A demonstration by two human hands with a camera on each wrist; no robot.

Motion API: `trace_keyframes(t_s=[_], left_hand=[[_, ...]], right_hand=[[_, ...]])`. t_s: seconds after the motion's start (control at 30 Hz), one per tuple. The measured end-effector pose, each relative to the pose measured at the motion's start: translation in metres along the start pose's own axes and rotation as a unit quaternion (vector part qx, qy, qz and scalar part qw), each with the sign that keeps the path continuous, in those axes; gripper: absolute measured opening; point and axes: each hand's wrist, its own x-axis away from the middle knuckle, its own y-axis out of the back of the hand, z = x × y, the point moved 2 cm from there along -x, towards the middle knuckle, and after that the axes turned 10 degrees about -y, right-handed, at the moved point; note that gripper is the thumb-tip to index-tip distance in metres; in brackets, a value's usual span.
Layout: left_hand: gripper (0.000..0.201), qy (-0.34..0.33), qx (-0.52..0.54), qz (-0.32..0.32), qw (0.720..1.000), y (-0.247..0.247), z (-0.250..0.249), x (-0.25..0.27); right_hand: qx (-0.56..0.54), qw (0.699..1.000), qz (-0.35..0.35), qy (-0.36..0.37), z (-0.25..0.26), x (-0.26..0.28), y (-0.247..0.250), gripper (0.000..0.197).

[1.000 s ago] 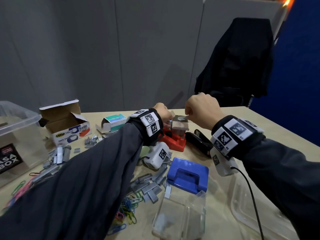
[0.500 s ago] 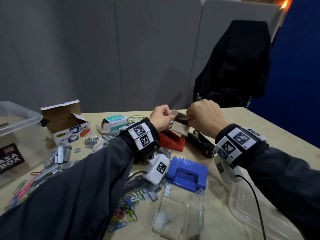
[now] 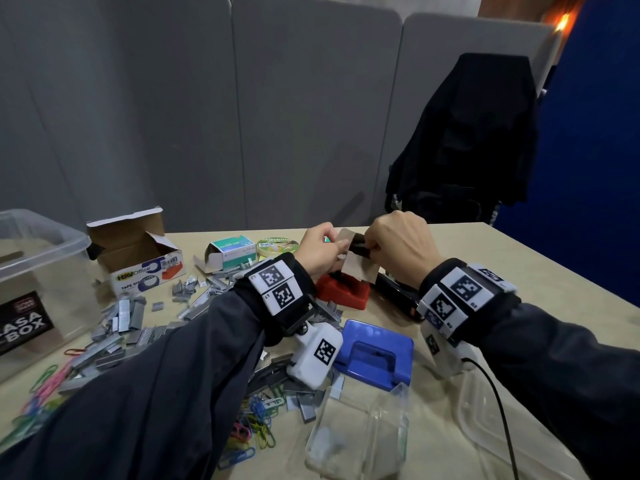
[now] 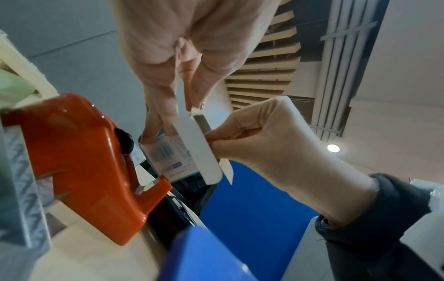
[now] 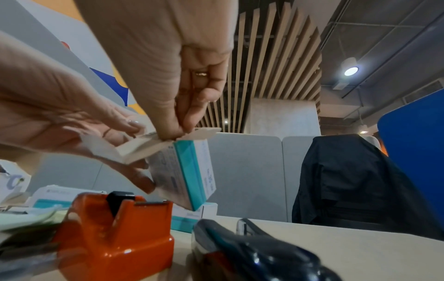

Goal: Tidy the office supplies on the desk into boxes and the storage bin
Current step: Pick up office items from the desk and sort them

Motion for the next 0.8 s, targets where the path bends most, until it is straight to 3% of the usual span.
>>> trace_keyframes(t_s=[0.47, 0.63, 0.73, 0.8], left_hand=[[0.036, 0.002, 0.020, 0.025, 0.999, 0.003, -0.006, 0.006], [0.037, 0.007, 0.018, 0.008, 1.000, 0.005, -0.008, 0.004], [0.036, 0.000, 0.013, 0.020, 1.000, 0.003, -0.008, 0.003], [0.037, -0.004, -0.002, 0.026, 1.000, 0.000, -0.009, 0.005]], right_hand=[[0.127, 0.986, 0.032, 0.098, 0.011, 0.004, 0.008, 0.021], [0.123, 0.985, -0.027, 0.121, 0.005, -0.002, -0.001, 0.042], [0.143, 0.977, -0.074, 0.140, 0.008, 0.001, -0.001, 0.069], [0.193, 0.968, -0.045, 0.154, 0.013, 0.002, 0.000, 0.066]])
